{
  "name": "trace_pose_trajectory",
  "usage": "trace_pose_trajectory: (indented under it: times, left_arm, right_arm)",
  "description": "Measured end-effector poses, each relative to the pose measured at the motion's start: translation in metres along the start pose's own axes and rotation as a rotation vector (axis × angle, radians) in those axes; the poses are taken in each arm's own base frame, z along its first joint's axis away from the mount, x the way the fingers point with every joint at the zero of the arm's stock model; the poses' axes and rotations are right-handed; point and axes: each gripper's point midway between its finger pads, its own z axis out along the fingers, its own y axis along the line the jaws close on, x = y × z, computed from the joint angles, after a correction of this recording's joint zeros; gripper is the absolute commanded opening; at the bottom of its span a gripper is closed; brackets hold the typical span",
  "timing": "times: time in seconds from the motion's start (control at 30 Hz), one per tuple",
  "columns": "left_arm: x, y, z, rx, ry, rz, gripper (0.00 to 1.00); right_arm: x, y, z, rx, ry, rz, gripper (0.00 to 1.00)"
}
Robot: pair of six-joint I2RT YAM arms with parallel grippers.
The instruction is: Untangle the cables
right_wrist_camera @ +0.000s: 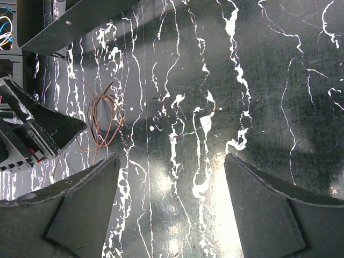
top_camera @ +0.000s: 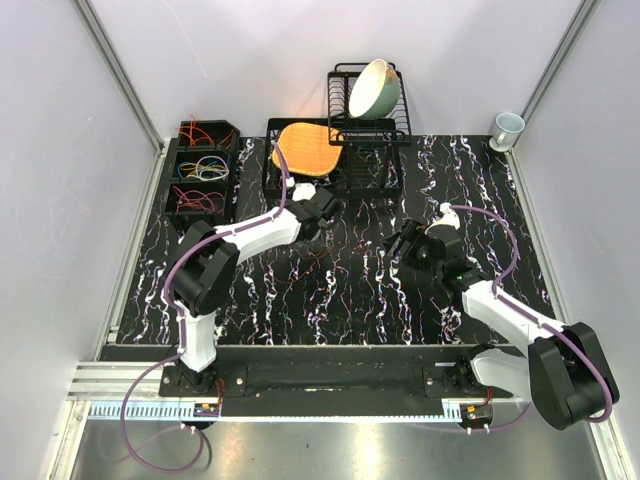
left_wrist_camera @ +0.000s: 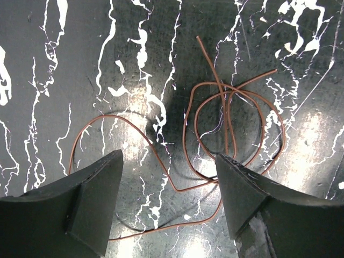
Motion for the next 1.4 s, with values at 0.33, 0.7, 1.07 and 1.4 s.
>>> trace_pose_trajectory:
  times: [0.33, 0.7, 1.07, 1.4]
  left_arm:
    - [-0.001, 0.006, 0.01, -0.006, 0.005, -0.026, 0.69]
    - [0.01, -0.001, 0.027, -0.007, 0.042, -0.033, 0.57]
    - [0.005, -0.015, 0.033, 0.022, 0.044, -0.08, 0.23]
    - [-0.004, -0.025, 0.039, 0.093, 0.047, -0.141, 0.0]
  right_arm:
    - [0.002, -0.002, 0.001, 0.006, 0.008, 0.0, 0.84]
    - [0.003, -0.003, 0.003, 0.01, 0.013, -0.001, 0.84]
    - [0.004, -0.002, 0.003, 0.007, 0.018, -0.001, 0.85]
    - [0.005, 0.0, 0.004, 0.0, 0.027, -0.001, 0.85]
